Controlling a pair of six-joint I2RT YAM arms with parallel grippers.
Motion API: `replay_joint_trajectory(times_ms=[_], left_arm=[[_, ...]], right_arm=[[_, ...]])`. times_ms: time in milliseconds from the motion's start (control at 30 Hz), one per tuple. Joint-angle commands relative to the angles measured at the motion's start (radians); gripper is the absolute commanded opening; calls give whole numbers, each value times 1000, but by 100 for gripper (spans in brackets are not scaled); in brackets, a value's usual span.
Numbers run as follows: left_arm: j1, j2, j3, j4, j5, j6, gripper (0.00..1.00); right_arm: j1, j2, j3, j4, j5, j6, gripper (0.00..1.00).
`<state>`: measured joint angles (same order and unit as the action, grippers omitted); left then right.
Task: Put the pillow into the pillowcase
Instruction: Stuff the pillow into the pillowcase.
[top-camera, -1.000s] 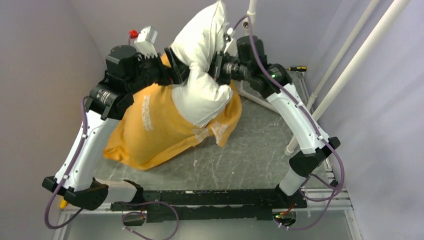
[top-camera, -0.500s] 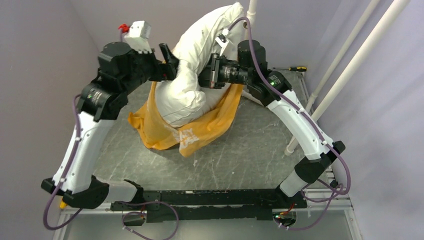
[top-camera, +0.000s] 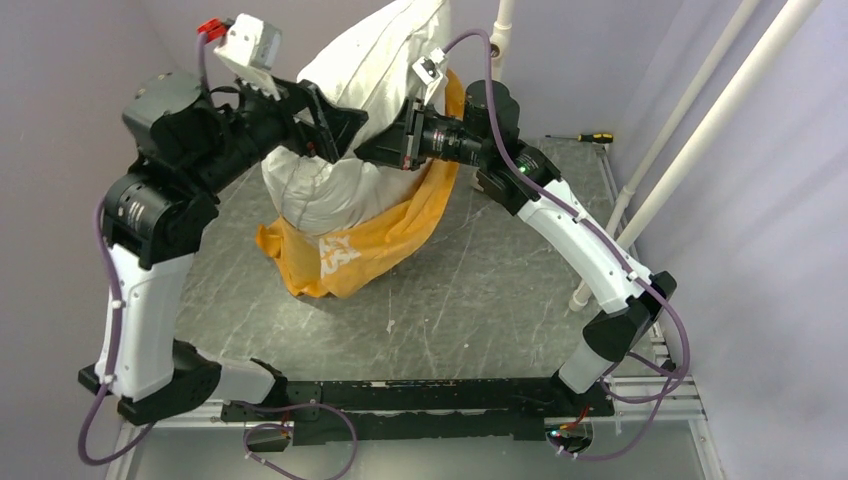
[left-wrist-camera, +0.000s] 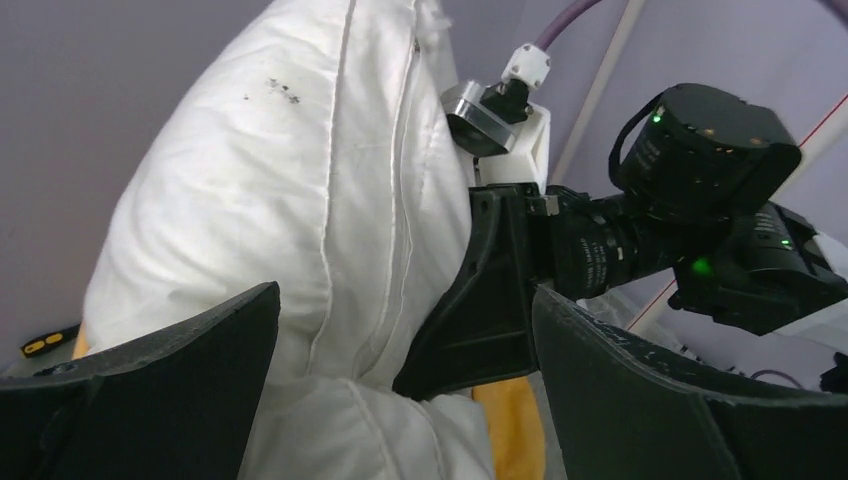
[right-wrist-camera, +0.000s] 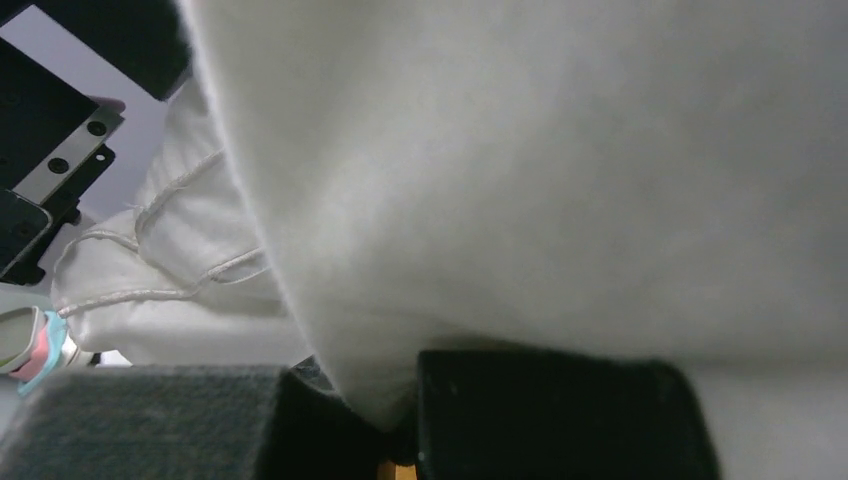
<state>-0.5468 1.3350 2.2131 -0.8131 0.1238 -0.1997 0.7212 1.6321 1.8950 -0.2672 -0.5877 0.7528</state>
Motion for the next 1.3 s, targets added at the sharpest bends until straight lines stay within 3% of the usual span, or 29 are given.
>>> replay_joint_trajectory(times_ms=[0, 100, 200, 233, 267, 333, 367, 467, 533, 667, 800, 900, 1000, 1067, 1100, 1200, 1233, 1267], left_arm=[[-2, 132, 115, -162, -6, 64, 99], [-3, 208, 155, -292, -178, 109, 99], [-4, 194, 70, -278, -292, 133, 98], [-4, 188, 37, -258, -306, 143, 92], [-4, 189, 18, -246, -324, 152, 80], [0, 209, 24, -265, -345, 165, 55], [8, 223, 37, -280, -331, 175, 44], [31, 245, 71, -306, -289, 165, 1], [39, 228, 52, -289, -284, 162, 0], [42, 180, -12, -242, -281, 159, 0], [42, 139, -61, -217, -272, 142, 0], [42, 133, -63, -226, -269, 138, 0], [42, 128, -63, -231, -262, 133, 0], [42, 128, -64, -234, -252, 129, 0], [42, 129, -63, -238, -248, 128, 0], [42, 130, -61, -247, -244, 122, 0], [42, 127, -59, -246, -245, 122, 0], [42, 124, -56, -241, -248, 120, 0]], right_arm=[[2, 10, -32, 97, -16, 20, 0], [-6, 3, -35, 101, -20, 21, 0], [-14, -9, -35, 84, -20, -1, 0], [-16, -16, -39, 74, -18, -12, 5], [-17, -27, -45, 63, -13, -22, 13], [-19, -72, -61, 7, 21, -48, 40], [-19, -99, -72, -28, 57, -60, 58], [-23, -217, -149, -120, 197, -80, 82], [-41, -287, -197, -219, 292, -75, 91], [-136, -387, -343, -321, 339, -5, 95], [-228, -424, -519, -236, 238, 71, 96], [-242, -393, -638, -67, 131, 142, 97], [-235, -334, -686, 101, 16, 238, 95], [-212, -308, -686, 201, -20, 279, 86], [-199, -298, -674, 227, -27, 289, 76], [-173, -299, -636, 260, -35, 313, 15], [-172, -314, -626, 261, -35, 320, 0], [-172, -329, -611, 261, -31, 323, 0]])
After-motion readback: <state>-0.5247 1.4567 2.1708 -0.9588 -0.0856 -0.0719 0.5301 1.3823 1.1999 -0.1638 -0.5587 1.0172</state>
